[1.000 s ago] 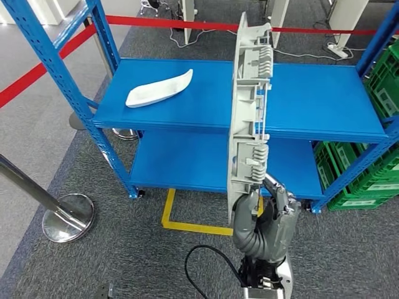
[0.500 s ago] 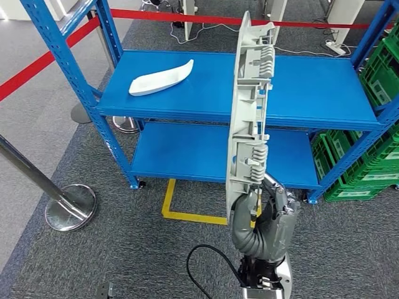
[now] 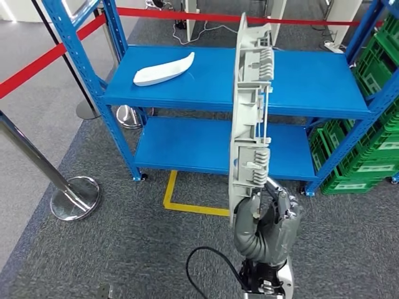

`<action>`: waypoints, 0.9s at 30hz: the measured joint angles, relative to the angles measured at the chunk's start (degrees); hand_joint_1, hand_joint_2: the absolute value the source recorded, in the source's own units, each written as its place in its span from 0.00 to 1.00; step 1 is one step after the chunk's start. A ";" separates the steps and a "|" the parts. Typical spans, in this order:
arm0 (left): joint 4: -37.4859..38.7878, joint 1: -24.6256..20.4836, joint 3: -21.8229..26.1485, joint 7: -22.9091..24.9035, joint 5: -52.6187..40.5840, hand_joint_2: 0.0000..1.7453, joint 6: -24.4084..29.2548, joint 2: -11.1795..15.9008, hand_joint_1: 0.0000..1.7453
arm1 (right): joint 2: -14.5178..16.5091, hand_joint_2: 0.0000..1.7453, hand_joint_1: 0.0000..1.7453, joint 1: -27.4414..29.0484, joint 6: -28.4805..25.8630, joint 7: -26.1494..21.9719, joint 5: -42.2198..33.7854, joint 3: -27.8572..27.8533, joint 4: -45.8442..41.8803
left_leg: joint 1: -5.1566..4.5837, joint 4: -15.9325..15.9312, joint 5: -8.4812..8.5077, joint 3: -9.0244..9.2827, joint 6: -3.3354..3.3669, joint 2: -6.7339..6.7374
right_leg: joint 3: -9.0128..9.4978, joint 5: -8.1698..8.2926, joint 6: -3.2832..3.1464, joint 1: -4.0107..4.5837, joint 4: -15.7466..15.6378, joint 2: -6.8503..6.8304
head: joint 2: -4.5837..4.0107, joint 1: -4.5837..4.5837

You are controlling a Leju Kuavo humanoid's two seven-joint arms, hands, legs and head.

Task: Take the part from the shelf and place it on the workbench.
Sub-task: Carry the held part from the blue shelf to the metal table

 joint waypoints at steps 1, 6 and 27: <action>0.00 0.03 0.00 0.00 -0.02 1.00 0.00 0.01 0.00 | 0.00 1.00 1.00 -0.04 -0.10 -0.11 0.05 0.00 -0.01 | 0.08 0.17 -0.21 -0.28 -0.33 0.00 | -0.39 0.41 -0.55 -0.04 0.00 -0.04 | 0.00 0.06; 0.00 0.02 0.00 0.13 -0.30 1.00 0.01 0.02 0.00 | 0.00 1.00 1.00 -0.11 -0.27 -0.37 0.20 -0.01 -0.03 | 0.41 13.54 -11.32 -4.20 -1.73 0.00 | -3.89 3.49 -2.18 -0.21 0.00 -0.18 | -0.01 -0.40; 0.00 0.00 0.01 0.13 -0.49 1.00 0.03 -0.08 0.00 | -0.02 1.00 1.00 0.17 -0.52 -0.79 0.61 0.01 -0.37 | 0.10 -0.38 -3.54 3.48 0.98 0.05 | -3.19 1.65 0.40 -0.13 2.42 -0.30 | 0.00 0.10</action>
